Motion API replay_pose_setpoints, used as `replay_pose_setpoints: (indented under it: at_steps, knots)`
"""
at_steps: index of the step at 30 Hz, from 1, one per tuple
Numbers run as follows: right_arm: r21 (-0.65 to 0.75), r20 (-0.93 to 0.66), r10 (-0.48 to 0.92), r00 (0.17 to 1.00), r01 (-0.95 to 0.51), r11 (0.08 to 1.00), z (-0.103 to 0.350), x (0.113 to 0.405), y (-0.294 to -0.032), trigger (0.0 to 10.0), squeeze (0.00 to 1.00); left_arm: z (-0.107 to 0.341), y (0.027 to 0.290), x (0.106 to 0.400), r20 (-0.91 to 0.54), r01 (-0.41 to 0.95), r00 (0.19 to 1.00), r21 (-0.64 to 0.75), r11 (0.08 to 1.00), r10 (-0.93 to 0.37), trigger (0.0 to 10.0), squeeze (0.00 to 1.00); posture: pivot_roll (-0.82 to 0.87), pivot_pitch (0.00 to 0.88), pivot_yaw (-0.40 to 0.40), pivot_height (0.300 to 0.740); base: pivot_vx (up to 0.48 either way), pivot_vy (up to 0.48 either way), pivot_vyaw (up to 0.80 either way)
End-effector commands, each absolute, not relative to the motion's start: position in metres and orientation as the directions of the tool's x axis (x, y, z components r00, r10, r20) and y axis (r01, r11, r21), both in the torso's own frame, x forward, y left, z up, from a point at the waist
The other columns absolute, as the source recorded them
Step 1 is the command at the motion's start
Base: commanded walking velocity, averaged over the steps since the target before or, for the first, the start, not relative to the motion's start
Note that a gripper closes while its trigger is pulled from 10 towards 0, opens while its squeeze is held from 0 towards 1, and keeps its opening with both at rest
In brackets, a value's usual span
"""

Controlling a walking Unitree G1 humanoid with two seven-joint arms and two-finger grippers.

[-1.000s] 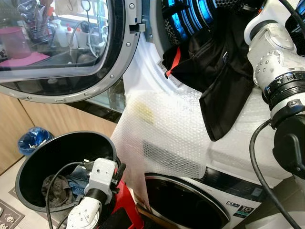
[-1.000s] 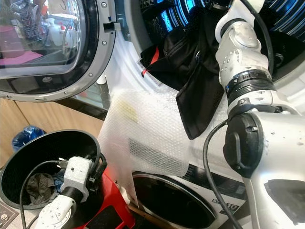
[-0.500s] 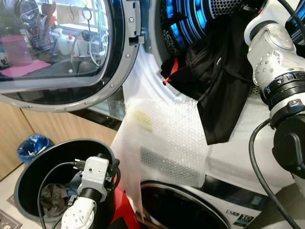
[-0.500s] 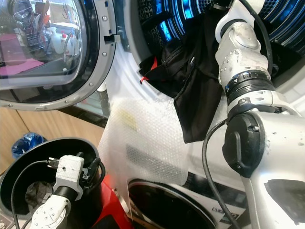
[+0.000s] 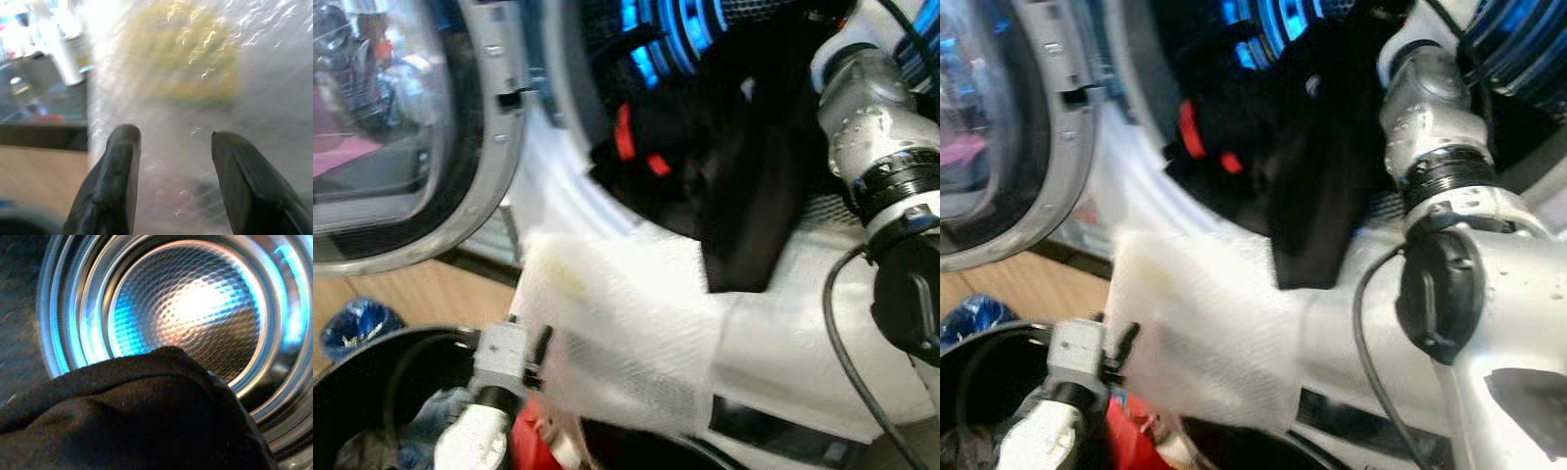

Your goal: Clothes washing

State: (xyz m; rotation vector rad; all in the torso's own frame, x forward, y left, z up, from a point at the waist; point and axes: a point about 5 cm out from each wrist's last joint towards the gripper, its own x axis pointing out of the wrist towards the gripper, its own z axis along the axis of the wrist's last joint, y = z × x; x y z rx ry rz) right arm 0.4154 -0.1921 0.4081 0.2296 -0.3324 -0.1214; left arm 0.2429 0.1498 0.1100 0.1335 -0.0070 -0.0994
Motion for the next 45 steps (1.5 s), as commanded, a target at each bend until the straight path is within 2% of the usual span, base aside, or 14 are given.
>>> replay_pose_setpoints:
  at_steps: [1,8,13,19,22,28,31,33,34,36,38,45]
  knots:
    - [0.247,0.362,-0.132,0.923,0.042,0.968,0.426,0.412,-0.179,10.0,0.00,0.115,0.159,0.242,0.018,0.073,0.997,0.153,0.986,-0.076,10.0,0.00,0.11,0.000,0.012,0.740,0.480,0.000,0.00]
    - [0.342,0.501,-0.151,0.852,-0.035,0.939,0.472,0.394,-0.179,10.0,0.00,0.112,0.153,0.240,-0.004,0.112,0.994,0.148,0.983,-0.113,10.0,0.00,0.11,0.003,0.009,0.740,0.274,0.000,0.00]
    - [0.280,0.537,-0.189,0.822,0.037,0.959,0.483,0.389,-0.180,10.0,0.00,0.111,0.150,0.239,-0.012,0.118,0.993,0.136,0.984,-0.118,10.0,0.00,0.11,0.010,0.004,0.740,0.000,0.000,0.00]
    - [0.183,0.429,-0.216,0.877,0.150,0.972,0.454,0.402,-0.180,10.0,0.00,0.110,0.150,0.238,-0.015,0.121,0.993,0.134,0.984,-0.120,10.0,0.00,0.11,0.012,0.006,0.740,0.000,0.000,0.00]
    - [0.185,0.378,-0.214,0.901,0.152,0.971,0.440,0.407,-0.181,10.0,0.00,0.110,0.150,0.239,-0.016,0.123,0.992,0.135,0.983,-0.122,10.0,0.00,0.11,0.012,0.009,0.740,0.000,0.000,0.00]
    - [0.063,0.236,-0.131,0.963,0.119,0.991,0.399,0.420,-0.175,10.0,0.00,0.109,0.149,0.238,-0.027,0.134,0.991,0.130,0.982,-0.132,10.0,0.00,0.10,0.016,0.011,0.740,0.000,0.000,0.00]
    - [0.114,0.229,-0.150,0.962,0.126,0.985,0.397,0.419,-0.183,10.0,0.00,0.108,0.147,0.238,-0.035,0.146,0.989,0.127,0.981,-0.142,10.0,0.00,0.08,0.026,0.017,0.740,0.000,0.000,0.00]
    - [0.121,0.231,-0.152,0.961,0.127,0.984,0.399,0.419,-0.184,10.0,0.04,0.108,0.147,0.238,-0.036,0.145,0.989,0.125,0.981,-0.142,10.0,0.00,0.08,0.026,0.017,0.740,0.000,0.000,0.00]
    - [0.101,0.242,-0.150,0.959,0.129,0.986,0.405,0.417,-0.187,10.0,1.00,0.107,0.146,0.237,-0.041,0.150,0.989,0.122,0.981,-0.146,10.0,0.00,0.07,0.030,0.021,0.740,0.000,0.000,0.00]
    - [0.083,0.250,-0.146,0.957,0.128,0.988,0.409,0.416,-0.189,10.0,1.00,0.107,0.146,0.237,-0.044,0.153,0.988,0.120,0.981,-0.149,10.0,0.00,0.07,0.034,0.022,0.740,0.000,0.000,0.00]
    - [-0.029,0.252,-0.097,0.963,0.107,0.994,0.412,0.415,-0.190,10.0,1.00,0.106,0.145,0.237,-0.049,0.157,0.987,0.120,0.980,-0.152,10.0,0.00,0.06,0.039,0.024,0.740,0.000,0.000,0.00]
    - [-0.078,0.240,-0.068,0.968,0.089,0.993,0.412,0.413,-0.200,10.0,1.00,0.104,0.143,0.238,-0.060,0.171,0.985,0.113,0.979,-0.165,10.0,0.00,0.04,0.041,0.027,0.740,0.000,0.000,0.00]
